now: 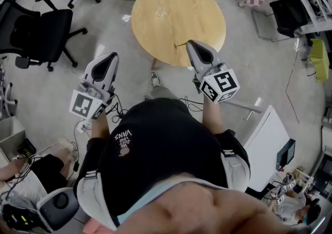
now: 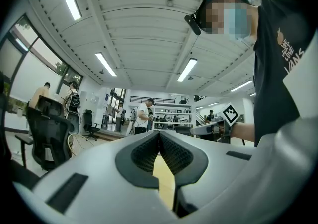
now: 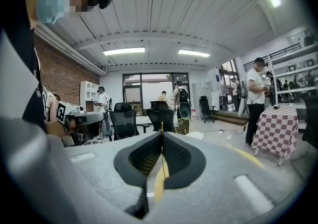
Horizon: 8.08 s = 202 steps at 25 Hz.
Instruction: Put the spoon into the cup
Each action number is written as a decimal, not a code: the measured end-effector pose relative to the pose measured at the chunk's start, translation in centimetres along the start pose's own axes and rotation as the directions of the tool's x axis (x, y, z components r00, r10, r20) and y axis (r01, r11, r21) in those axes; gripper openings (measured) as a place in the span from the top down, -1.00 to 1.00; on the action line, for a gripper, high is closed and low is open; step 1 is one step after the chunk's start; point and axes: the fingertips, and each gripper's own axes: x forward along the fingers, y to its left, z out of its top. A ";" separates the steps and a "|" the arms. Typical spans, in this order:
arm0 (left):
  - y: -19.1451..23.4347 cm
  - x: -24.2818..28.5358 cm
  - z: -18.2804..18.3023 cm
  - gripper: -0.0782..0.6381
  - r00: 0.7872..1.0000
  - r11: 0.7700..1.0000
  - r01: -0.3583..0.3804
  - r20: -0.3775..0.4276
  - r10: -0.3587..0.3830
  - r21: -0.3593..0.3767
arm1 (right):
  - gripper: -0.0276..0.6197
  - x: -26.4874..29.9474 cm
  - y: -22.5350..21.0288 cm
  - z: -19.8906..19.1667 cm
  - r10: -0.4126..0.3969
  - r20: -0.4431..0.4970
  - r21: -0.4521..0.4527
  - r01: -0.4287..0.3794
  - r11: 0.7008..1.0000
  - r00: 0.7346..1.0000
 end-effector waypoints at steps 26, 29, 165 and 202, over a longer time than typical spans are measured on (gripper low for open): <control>6.8 16.5 -0.6 0.79 0.997 0.997 -0.071 -0.036 0.072 0.039 | 0.91 10.1 -15.3 1.5 0.105 -0.009 0.021 -0.105 0.994 0.994; 7.1 17.8 -1.1 0.79 0.997 0.997 -0.067 -0.043 0.068 0.038 | 0.91 10.6 -16.6 1.0 0.104 -0.012 0.032 -0.104 0.994 0.994; 23.9 26.9 -9.8 0.79 0.947 0.967 0.205 -0.219 -0.234 -0.150 | 0.91 30.8 -22.1 -12.9 -0.116 -0.249 0.195 0.167 0.966 0.961; 24.9 25.6 -10.0 0.79 0.958 0.972 0.176 -0.201 -0.206 -0.158 | 0.90 34.4 -18.2 -14.7 -0.129 -0.248 -0.035 0.124 0.992 0.960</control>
